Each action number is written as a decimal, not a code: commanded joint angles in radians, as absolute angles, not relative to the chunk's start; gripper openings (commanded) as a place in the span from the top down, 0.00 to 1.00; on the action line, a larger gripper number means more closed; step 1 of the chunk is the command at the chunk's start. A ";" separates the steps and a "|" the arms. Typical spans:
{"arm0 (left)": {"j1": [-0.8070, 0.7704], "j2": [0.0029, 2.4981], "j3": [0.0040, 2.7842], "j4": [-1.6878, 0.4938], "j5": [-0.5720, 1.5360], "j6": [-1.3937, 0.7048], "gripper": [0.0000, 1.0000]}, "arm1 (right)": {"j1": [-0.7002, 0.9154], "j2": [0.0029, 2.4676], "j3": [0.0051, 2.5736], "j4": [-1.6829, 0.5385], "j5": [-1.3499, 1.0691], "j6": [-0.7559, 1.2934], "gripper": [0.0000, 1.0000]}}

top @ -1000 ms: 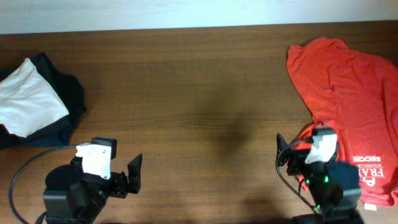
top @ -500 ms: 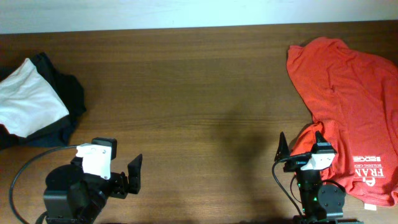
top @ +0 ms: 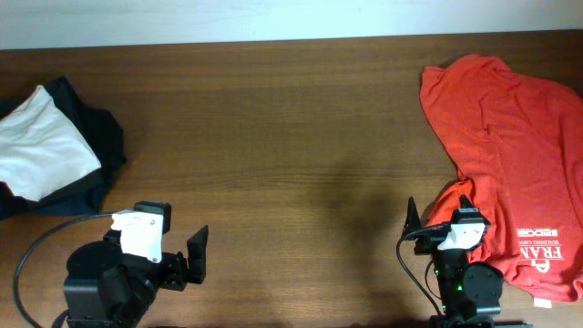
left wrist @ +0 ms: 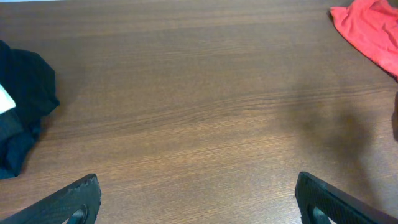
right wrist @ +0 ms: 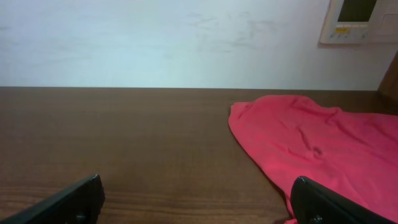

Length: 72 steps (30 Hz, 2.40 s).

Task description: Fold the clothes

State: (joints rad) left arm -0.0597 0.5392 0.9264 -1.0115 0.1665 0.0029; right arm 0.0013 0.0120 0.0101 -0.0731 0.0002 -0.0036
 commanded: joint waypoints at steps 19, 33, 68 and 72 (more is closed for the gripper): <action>-0.054 0.209 0.675 -0.932 0.079 -0.007 0.01 | -0.007 0.006 0.006 -0.081 0.012 -0.007 0.01; -0.057 0.005 0.009 -0.070 0.044 -0.037 0.01 | -0.007 0.006 0.006 -0.081 0.012 -0.007 0.01; -0.057 0.006 0.009 -0.080 0.039 -0.037 0.01 | -0.007 0.006 0.006 -0.081 0.012 -0.007 0.01; -0.057 0.006 0.009 -0.080 0.039 -0.037 0.01 | -0.007 0.006 0.006 -0.081 0.012 -0.007 0.01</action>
State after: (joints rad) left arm -0.0597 0.0116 0.0143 -0.0750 0.0509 -0.0269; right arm 0.0002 0.0120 0.0101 -0.0738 0.0006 -0.0044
